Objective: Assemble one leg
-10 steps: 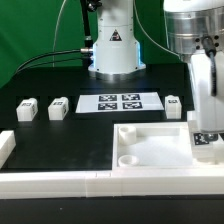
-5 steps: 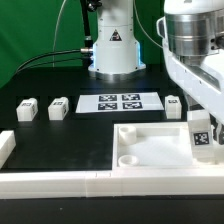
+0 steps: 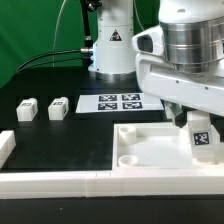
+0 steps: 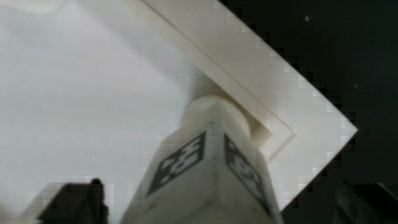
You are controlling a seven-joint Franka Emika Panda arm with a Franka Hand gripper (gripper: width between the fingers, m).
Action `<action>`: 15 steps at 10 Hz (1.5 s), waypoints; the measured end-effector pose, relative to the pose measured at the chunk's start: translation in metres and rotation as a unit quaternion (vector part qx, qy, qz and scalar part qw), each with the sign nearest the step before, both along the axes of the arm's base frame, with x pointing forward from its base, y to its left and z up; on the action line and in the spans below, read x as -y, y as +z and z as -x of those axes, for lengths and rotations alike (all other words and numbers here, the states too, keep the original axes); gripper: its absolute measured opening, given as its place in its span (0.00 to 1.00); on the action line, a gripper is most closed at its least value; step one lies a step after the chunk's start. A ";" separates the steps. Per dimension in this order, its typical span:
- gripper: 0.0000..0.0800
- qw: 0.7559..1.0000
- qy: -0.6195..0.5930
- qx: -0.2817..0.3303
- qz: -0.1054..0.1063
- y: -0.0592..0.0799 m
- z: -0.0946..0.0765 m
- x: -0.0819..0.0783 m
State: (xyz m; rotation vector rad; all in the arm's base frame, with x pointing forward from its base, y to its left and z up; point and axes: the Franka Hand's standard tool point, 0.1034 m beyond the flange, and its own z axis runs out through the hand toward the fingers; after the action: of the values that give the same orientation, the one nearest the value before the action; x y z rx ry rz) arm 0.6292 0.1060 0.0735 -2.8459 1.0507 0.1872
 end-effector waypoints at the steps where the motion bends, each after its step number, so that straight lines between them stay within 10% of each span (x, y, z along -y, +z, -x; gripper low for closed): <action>1: 0.81 0.999 0.048 0.007 -0.004 0.000 0.000 0.000; 9: 0.81 0.961 0.271 0.039 -0.022 0.003 -0.002 -0.002; 11: 0.47 0.961 0.271 0.039 -0.022 0.003 -0.002 -0.002; 15: 0.36 0.961 0.271 0.039 -0.022 0.003 -0.002 -0.002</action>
Offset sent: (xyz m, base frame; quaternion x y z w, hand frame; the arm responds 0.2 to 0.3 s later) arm -0.0010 0.0016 0.0095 -0.0078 -0.0091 -0.2001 0.9797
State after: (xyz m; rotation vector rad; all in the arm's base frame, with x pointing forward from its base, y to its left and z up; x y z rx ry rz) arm 0.6313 0.1079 0.0767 -2.9978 0.2258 0.1332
